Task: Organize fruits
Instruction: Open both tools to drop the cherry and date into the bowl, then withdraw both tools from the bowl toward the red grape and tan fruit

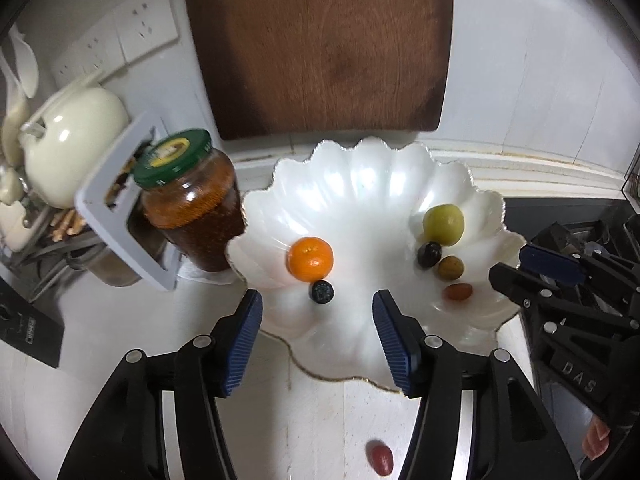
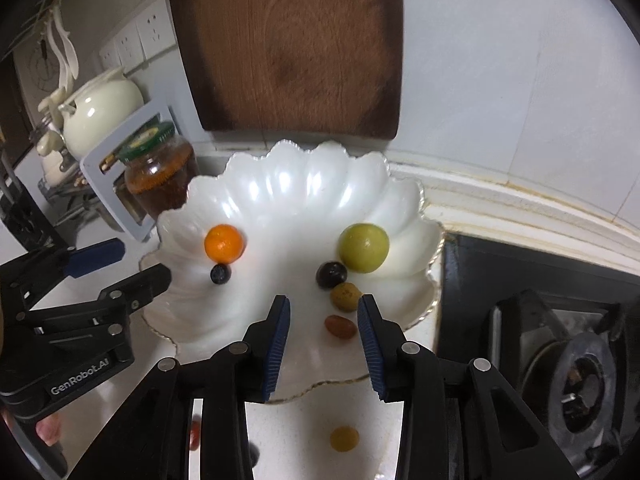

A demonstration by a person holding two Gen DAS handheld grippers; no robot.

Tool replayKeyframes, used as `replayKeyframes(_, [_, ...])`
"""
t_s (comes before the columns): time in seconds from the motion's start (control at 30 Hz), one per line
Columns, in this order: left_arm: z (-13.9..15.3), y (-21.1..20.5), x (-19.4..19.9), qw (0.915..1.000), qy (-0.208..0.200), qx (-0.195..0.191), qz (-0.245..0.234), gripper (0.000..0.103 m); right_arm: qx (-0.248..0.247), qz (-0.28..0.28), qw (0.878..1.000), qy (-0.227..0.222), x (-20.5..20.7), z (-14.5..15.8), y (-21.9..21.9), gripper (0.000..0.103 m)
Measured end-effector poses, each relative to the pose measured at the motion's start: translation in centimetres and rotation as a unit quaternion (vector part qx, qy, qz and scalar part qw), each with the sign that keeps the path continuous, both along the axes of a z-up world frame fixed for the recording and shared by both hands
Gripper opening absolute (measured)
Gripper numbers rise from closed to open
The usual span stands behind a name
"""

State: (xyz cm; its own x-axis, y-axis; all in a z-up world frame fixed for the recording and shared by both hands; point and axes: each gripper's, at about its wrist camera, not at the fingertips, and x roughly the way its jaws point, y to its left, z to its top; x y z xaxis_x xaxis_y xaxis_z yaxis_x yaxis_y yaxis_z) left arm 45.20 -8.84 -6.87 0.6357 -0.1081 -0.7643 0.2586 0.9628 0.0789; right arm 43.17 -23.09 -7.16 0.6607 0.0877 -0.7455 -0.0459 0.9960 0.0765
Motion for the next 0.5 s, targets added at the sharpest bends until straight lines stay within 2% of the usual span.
replayKeyframes(0.27, [2.5,0.6,-3.7,0.9992,-0.037,-0.009,0.012,0.061,0.004,0.002,0.999,-0.045,-3.0,2.6,0.0,0.036])
replayKeyframes(0.5, [3.5,0.8,-6.4,0.9971,-0.072,0.007,0.021,0.065,-0.002,-0.001,0.998,-0.067,-5.3,3.2,-0.2,0.036])
